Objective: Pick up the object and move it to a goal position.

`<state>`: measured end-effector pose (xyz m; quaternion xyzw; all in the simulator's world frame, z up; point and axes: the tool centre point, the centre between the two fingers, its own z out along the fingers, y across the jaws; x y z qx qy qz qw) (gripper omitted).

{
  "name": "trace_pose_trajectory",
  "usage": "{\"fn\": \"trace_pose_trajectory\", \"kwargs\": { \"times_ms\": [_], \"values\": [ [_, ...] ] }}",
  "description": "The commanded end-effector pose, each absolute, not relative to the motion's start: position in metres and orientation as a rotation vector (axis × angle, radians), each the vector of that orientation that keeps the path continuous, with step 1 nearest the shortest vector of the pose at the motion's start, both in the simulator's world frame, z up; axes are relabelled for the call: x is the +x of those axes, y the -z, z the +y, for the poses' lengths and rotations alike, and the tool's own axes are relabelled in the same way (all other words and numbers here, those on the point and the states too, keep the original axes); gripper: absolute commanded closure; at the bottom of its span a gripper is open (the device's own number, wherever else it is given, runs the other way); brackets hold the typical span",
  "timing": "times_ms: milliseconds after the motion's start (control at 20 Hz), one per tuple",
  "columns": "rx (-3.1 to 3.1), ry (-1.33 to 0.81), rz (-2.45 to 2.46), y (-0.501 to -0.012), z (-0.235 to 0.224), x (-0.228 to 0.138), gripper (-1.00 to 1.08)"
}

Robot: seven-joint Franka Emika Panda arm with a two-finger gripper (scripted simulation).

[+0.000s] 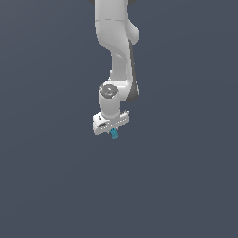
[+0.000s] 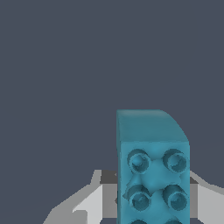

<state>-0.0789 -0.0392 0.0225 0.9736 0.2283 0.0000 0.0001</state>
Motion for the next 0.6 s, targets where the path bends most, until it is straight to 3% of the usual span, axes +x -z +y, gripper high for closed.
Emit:
{"fn": "trace_pose_trajectory", "kwargs": {
  "times_ms": [0,550],
  "values": [
    [3.058,0.0,0.718,-0.022,-0.039,-0.079,1.08],
    [3.058,0.0,0.718,-0.044,-0.028,-0.071,1.08]
  ]
}}
